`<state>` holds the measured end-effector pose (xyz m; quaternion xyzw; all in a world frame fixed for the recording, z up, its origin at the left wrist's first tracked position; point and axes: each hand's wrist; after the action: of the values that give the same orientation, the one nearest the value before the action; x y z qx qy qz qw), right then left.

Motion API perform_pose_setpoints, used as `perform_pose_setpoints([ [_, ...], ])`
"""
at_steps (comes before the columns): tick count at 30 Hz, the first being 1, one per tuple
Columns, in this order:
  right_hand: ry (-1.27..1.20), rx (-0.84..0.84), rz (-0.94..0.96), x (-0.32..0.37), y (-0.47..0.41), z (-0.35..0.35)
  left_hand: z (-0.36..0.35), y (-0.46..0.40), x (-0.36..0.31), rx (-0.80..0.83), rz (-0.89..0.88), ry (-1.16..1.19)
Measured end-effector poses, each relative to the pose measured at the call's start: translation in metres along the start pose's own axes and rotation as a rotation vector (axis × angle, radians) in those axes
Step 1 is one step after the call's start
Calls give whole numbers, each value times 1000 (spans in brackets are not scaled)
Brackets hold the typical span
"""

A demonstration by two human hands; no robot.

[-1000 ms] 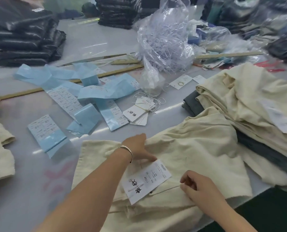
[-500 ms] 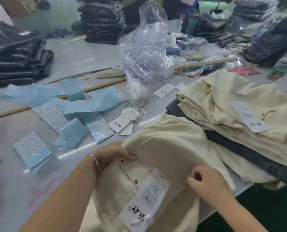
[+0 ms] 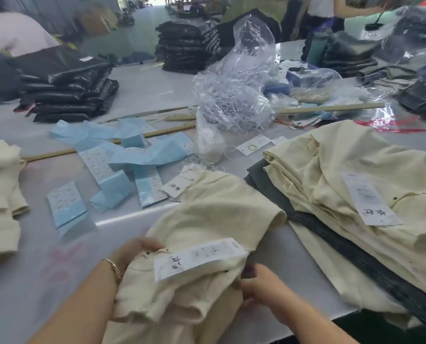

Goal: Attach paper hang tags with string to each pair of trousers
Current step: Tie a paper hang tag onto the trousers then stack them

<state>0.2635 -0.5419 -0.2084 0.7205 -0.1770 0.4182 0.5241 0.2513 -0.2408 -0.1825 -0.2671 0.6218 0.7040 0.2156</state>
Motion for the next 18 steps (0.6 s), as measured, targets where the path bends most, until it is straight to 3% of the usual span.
perform_pose_setpoints([
  [3, -108, -117, 75, 0, -19, -18, 7, 6, 11, -151, 80, -524],
  [5, -148, -239, 191, 8, -34, -22, 11, 16, -3, -109, 104, -468],
  [8, -203, -372, 377, 30, -53, -17, 27, 28, -24, 40, 46, -155],
  [10, -215, -435, 447, 39, -62, -10, 32, 28, -27, 62, 51, -177],
  [13, -87, -520, 303, 25, -78, -8, 13, 19, -12, -25, 133, -442],
  [15, -18, -512, 154, 3, -91, -8, -4, 9, -1, -17, 92, -303],
  [18, -86, -502, 81, 5, -100, -1, -12, -2, 15, -96, 0, -239],
])
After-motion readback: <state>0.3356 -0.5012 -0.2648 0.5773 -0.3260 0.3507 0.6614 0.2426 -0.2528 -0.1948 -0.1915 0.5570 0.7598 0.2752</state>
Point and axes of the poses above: each hand's wrist, its own y-axis away from the middle knuckle, its own z-axis out of the back of the hand, x = y × z, and after that the axes turned 8 degrees about -y, right-handed
